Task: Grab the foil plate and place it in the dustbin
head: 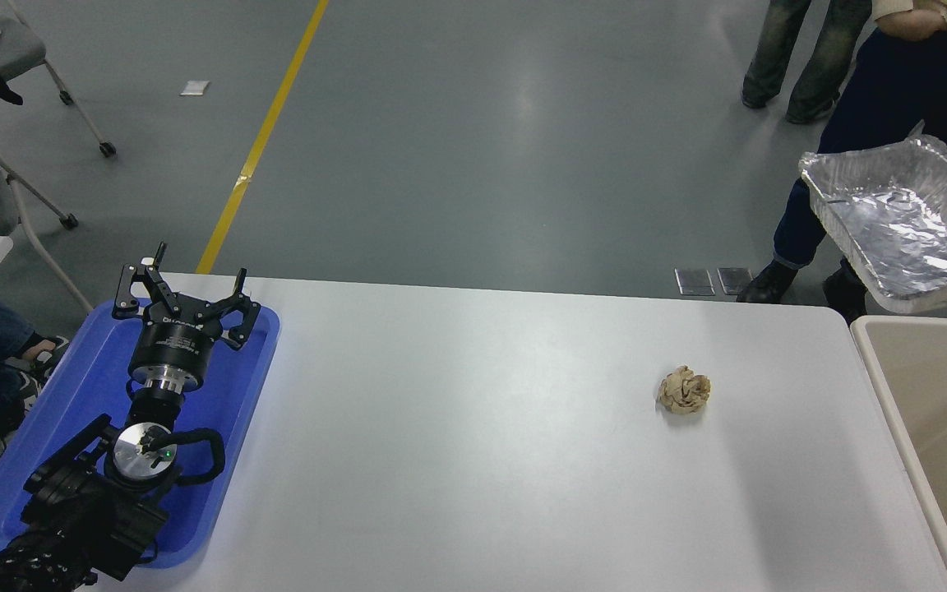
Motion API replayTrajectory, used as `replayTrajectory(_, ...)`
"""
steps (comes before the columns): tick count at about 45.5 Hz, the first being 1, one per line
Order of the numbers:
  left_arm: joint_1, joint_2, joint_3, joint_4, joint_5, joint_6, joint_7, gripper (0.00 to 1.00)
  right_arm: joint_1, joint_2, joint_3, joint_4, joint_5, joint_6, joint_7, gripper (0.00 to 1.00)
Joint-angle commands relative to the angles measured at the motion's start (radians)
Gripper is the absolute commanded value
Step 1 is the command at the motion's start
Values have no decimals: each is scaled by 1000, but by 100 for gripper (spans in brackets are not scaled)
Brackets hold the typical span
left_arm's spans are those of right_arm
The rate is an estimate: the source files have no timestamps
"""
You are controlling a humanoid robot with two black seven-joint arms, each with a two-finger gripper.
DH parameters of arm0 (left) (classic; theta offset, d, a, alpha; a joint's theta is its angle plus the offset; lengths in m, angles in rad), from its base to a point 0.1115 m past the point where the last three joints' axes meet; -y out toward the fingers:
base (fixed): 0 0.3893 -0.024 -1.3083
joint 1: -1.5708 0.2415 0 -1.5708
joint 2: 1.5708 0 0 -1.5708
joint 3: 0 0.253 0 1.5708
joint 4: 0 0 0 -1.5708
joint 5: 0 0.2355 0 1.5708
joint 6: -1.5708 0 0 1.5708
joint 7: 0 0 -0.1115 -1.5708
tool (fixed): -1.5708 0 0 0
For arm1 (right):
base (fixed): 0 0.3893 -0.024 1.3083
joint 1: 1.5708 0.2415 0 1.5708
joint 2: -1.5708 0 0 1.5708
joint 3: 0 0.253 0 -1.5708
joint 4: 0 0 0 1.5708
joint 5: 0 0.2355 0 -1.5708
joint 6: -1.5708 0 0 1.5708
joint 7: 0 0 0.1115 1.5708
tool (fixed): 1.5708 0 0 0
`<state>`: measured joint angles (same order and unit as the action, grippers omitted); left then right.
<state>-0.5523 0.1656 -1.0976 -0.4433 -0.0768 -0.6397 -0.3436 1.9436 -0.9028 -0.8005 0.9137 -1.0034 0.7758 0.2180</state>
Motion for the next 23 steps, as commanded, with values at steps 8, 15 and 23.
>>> replayTrajectory(8,0,0,-1,0,0,0,0,100,-17,-42,-2,-81,-14,10,-5,0)
replayTrajectory(15,0,0,-1,0,-1,0,0,100,-118,-47,3,-243,-11,10,3,0)
replayTrajectory(23,0,0,-1,0,-1,0,0,100,-281,-62,30,-452,6,10,7,0)
